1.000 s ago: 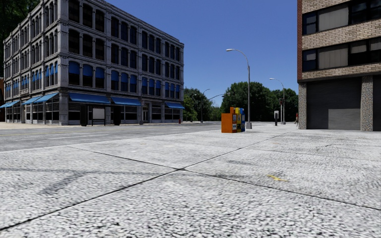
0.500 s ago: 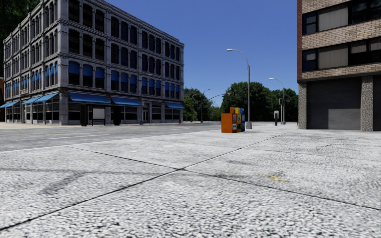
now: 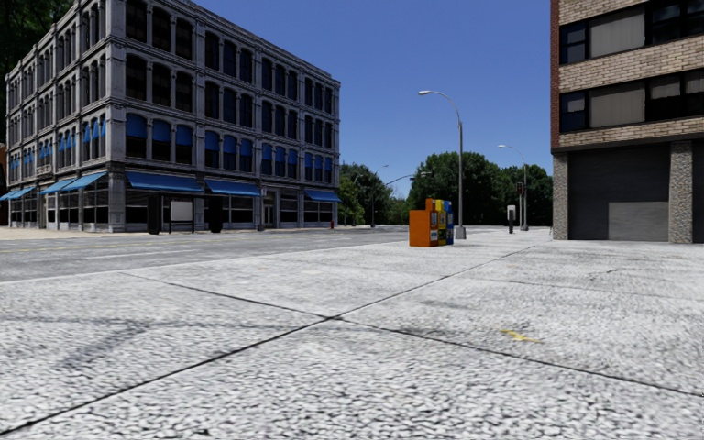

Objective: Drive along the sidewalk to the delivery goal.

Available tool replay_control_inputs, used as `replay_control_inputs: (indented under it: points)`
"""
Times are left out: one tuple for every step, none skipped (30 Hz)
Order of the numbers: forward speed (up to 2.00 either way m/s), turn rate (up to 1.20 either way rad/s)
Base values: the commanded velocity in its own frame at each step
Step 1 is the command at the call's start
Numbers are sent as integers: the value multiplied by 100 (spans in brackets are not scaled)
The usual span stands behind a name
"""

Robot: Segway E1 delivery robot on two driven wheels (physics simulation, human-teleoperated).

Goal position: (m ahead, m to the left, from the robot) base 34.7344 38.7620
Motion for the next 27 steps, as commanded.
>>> replay_control_inputs:
  points:
    - [200, 0]
    - [200, 0]
    - [200, 0]
    - [200, 0]
    - [200, 0]
    - [200, 0]
    - [200, 0]
    - [200, 0]
    - [200, 0]
    - [200, 0]
    - [200, 0]
    - [200, 0]
    - [200, 0]
    - [200, 0]
    - [200, 0]
    - [200, 0]
    - [200, 0]
    - [200, 0]
    - [200, 0]
    - [200, 0]
    - [200, 0]
    - [200, 0]
    - [200, 0]
    - [200, 0]
    - [200, 0]
    - [200, 0]
    - [200, 0]
